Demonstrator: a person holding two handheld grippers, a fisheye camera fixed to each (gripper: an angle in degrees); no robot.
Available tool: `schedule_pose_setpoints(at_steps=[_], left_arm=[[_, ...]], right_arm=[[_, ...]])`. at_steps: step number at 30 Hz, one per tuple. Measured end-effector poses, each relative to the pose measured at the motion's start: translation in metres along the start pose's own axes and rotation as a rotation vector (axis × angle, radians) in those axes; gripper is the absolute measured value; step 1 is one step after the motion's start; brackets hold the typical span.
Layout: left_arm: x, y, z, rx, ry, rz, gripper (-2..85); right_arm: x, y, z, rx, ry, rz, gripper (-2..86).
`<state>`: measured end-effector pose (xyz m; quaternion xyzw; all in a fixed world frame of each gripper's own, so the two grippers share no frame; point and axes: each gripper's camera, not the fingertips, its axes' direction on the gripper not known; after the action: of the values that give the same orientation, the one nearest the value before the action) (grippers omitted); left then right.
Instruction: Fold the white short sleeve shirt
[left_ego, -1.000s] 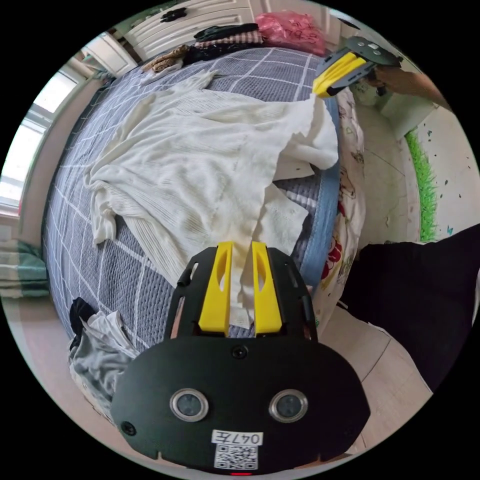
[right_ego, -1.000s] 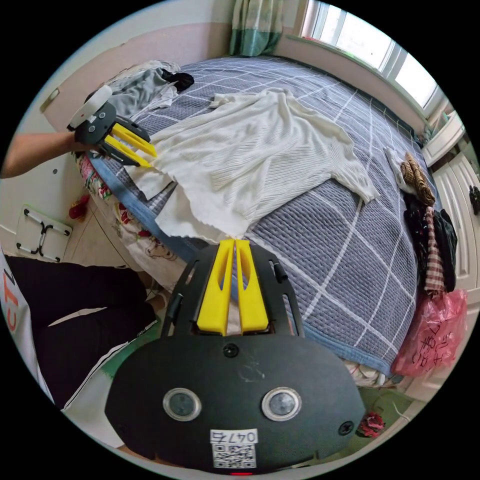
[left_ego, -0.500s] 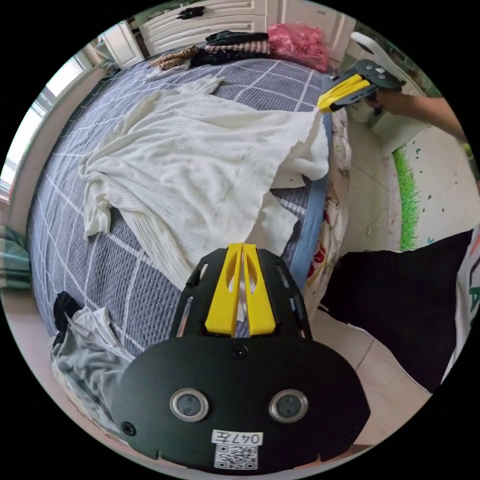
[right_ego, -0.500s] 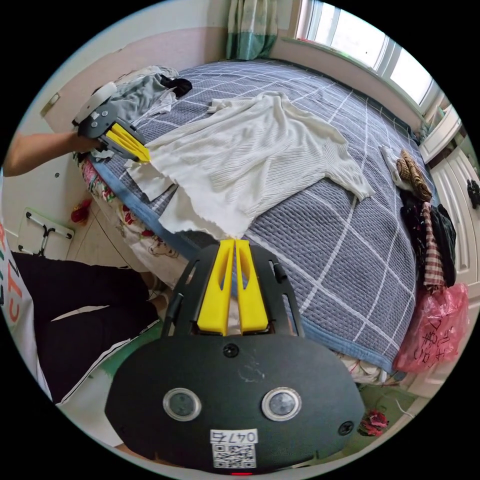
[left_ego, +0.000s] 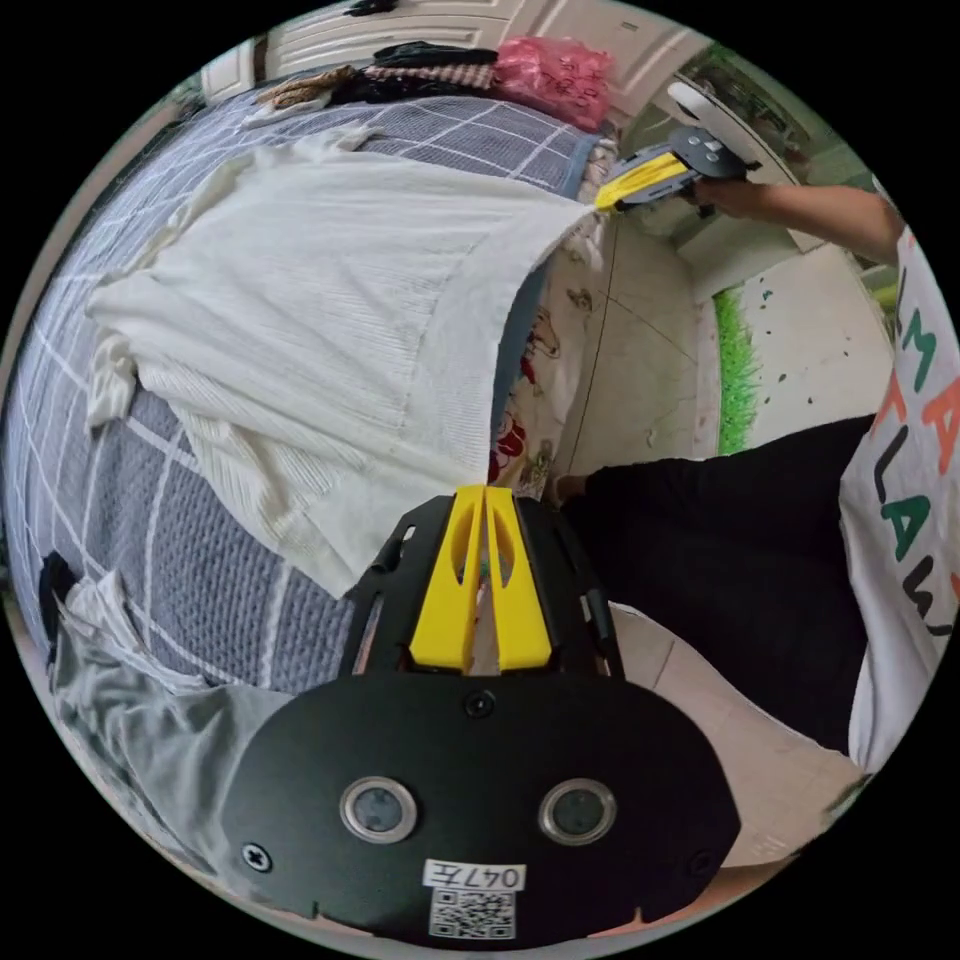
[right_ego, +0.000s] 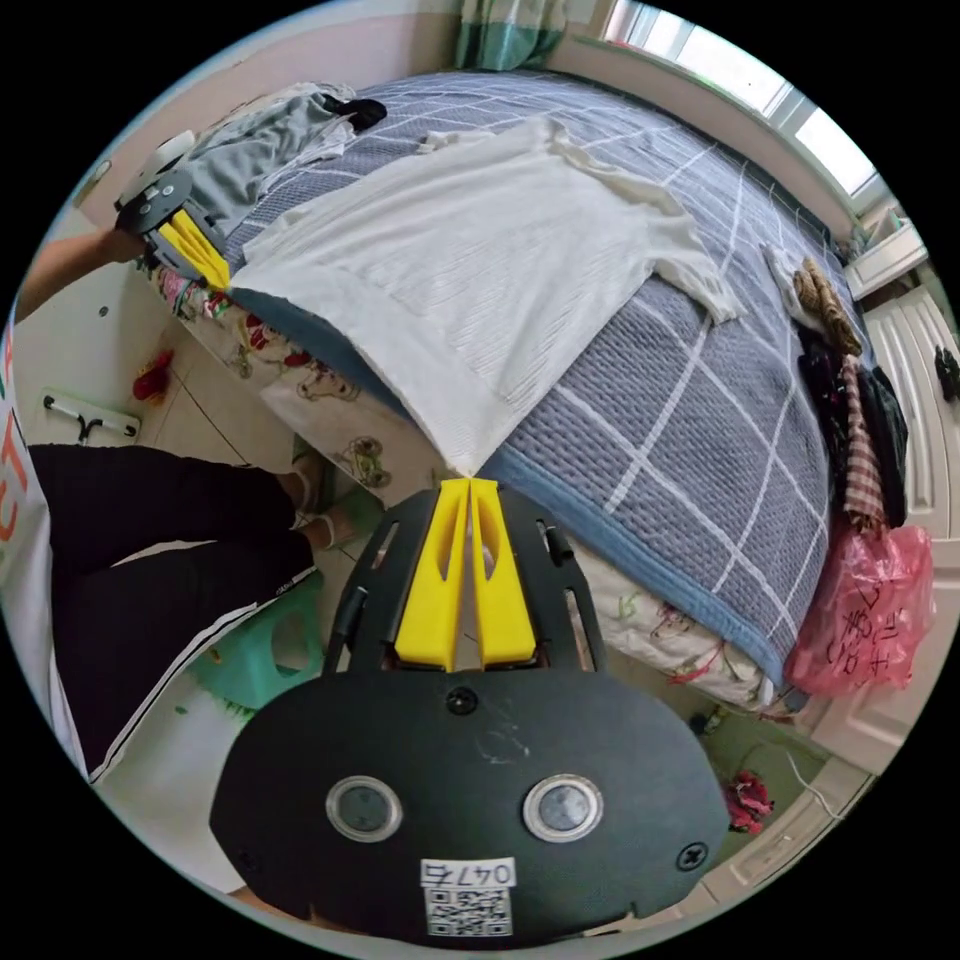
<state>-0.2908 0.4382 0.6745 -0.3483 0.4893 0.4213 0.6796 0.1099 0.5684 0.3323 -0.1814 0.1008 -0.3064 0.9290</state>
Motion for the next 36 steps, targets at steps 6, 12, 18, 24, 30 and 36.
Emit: schedule_pose_setpoints(at_steps=[6, 12, 18, 24, 30, 36], left_arm=[[-0.046, 0.029, -0.044, 0.268, 0.082, -0.336, 8.2], [-0.140, 0.055, -0.119, 0.526, -0.104, -0.700, 6.9], [-0.294, 0.024, -0.120, 0.649, -0.031, -0.957, 10.5], [-0.346, -0.040, -0.105, 0.388, -0.229, -0.916, 10.1], [-0.346, -0.068, -0.084, 0.229, -0.296, -0.857, 1.9], [-0.353, -0.054, -0.146, 0.315, -0.426, -0.823, -0.6]], right_arm=[[0.035, 0.015, 0.023, -0.028, -0.202, 0.144, 9.2], [0.081, -0.022, -0.025, 0.212, -0.078, 0.184, 4.0], [0.085, -0.083, -0.040, 0.355, -0.111, 0.130, 1.4], [0.068, -0.104, -0.029, 0.372, -0.129, 0.092, 0.9], [0.073, -0.112, -0.014, 0.365, -0.148, 0.150, 0.1], [0.080, -0.124, -0.014, 0.373, -0.121, 0.165, -0.4]])
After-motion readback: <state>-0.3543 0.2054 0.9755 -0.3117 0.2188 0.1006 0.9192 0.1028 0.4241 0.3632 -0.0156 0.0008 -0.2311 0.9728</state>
